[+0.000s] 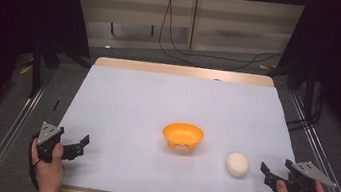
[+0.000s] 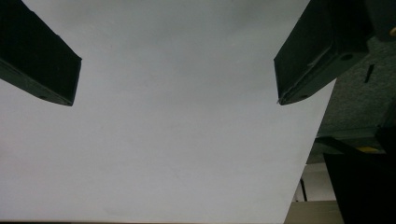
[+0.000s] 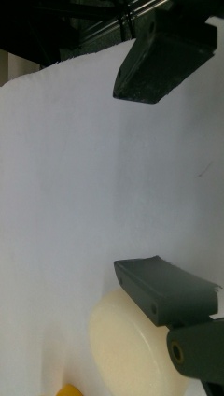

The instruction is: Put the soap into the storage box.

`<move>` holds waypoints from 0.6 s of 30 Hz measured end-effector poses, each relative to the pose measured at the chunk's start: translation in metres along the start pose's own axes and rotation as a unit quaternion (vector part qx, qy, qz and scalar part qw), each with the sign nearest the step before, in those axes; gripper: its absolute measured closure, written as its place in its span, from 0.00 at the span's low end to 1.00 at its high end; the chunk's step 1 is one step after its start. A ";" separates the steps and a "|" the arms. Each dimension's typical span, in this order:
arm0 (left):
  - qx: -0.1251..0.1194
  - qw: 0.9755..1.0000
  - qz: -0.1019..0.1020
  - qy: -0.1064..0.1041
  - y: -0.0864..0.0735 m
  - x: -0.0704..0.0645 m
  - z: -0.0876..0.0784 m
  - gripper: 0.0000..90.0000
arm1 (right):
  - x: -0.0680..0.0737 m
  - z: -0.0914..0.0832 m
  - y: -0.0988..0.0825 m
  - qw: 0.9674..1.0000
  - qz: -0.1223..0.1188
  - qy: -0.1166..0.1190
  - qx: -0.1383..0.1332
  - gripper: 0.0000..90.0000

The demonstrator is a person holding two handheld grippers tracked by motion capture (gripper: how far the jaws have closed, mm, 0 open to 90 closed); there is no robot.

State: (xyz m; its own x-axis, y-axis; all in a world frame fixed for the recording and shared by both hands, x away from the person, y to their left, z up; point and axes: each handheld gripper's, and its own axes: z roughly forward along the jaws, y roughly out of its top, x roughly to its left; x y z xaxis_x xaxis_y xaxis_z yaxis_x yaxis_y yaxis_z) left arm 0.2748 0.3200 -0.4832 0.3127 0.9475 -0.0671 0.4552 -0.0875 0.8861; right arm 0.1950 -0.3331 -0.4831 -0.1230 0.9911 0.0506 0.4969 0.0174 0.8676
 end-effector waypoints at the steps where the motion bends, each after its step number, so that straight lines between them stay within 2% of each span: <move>1: 0.000 1.000 0.002 0.000 0.000 -0.001 0.000 0.01 | 0.000 0.000 0.001 1.000 -0.003 0.000 -0.002 0.18; 3: 0.000 1.000 0.002 0.000 0.000 -0.001 0.001 0.01 | 0.001 0.000 0.004 1.000 -0.002 0.014 -0.014 0.22; 5: 0.001 1.000 0.004 0.000 0.000 -0.001 0.001 0.01 | 0.001 0.000 0.009 1.000 -0.002 0.017 -0.008 0.23; 7: 0.002 1.000 0.006 0.002 0.000 -0.001 0.001 0.01 | 0.002 0.000 0.013 1.000 -0.008 0.021 0.016 0.24; 8: 0.003 1.000 0.009 0.001 0.000 -0.002 0.001 0.01 | 0.002 0.000 0.013 1.000 -0.008 0.021 0.016 0.24; 11: 0.003 1.000 0.012 0.001 0.000 -0.003 0.001 0.01 | 0.003 0.000 0.018 0.998 -0.012 0.039 0.044 0.23; 12: 0.003 1.000 0.013 0.000 0.000 -0.003 0.001 0.01 | 0.004 0.000 0.020 0.998 -0.014 0.047 0.050 0.23; 13: 0.003 1.000 0.015 0.001 0.000 -0.003 0.001 0.01 | 0.008 -0.001 0.025 0.996 -0.026 0.061 0.064 0.21; 15: 0.005 1.000 0.017 0.002 0.000 -0.004 0.001 0.01 | 0.009 -0.001 0.026 0.995 -0.030 0.066 0.071 0.21; 16: 0.005 1.000 0.016 0.003 0.000 -0.004 0.002 0.01 | 0.011 0.001 0.029 0.993 -0.033 0.075 0.082 0.21; 17: 0.007 1.000 0.018 0.004 0.000 -0.004 0.002 0.01 | 0.015 0.004 0.034 0.989 -0.041 0.085 0.113 0.20; 18: 0.009 1.000 0.020 0.004 0.000 -0.004 0.002 0.01 | 0.015 0.004 0.034 0.989 -0.041 0.085 0.113 0.20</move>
State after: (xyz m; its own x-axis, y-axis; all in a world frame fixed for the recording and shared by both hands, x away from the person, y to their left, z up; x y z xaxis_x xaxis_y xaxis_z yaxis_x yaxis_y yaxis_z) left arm 0.2756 0.3151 -0.4836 0.3246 0.9455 -0.0273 0.4578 -0.1318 0.8792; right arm 0.2132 -0.3175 -0.4546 -0.3039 0.9490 0.0834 0.6561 0.1450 0.7406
